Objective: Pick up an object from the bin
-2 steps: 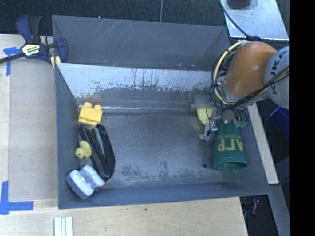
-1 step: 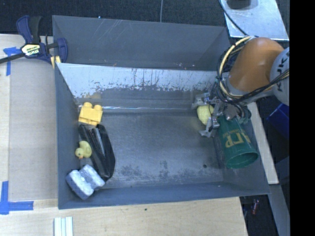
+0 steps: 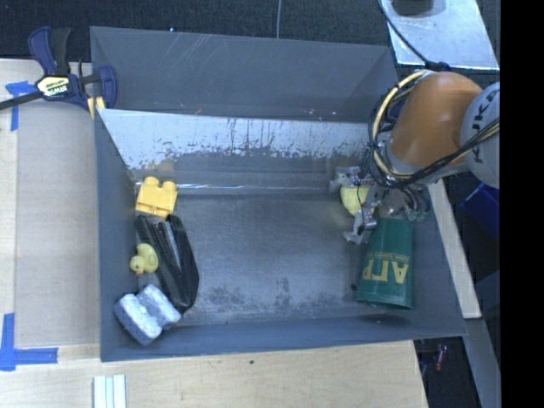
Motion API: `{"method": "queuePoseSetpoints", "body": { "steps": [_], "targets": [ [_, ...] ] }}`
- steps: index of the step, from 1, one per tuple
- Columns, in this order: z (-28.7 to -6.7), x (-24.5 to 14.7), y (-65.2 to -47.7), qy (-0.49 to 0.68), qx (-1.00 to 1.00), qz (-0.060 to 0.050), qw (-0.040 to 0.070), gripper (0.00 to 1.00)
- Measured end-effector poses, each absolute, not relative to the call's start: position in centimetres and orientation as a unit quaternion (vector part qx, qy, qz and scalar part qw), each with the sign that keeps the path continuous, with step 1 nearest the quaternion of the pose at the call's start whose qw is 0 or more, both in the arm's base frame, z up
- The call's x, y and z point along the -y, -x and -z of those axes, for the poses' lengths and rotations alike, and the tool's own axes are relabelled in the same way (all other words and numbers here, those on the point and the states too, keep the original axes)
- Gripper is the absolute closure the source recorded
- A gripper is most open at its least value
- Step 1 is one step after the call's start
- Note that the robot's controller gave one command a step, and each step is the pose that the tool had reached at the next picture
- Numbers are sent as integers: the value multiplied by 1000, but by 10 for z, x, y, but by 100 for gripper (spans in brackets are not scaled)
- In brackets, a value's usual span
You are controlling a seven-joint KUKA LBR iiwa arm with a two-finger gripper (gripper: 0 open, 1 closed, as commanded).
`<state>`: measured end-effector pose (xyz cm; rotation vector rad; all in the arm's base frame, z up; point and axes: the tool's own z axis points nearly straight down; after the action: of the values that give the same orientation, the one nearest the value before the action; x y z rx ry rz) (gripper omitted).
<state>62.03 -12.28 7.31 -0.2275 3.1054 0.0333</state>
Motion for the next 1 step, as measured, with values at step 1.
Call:
{"method": "queuePoseSetpoints", "body": {
  "steps": [1],
  "targets": [
    [-137, 139, -597, 95, -995, -18, 17, 0]
  ]
}}
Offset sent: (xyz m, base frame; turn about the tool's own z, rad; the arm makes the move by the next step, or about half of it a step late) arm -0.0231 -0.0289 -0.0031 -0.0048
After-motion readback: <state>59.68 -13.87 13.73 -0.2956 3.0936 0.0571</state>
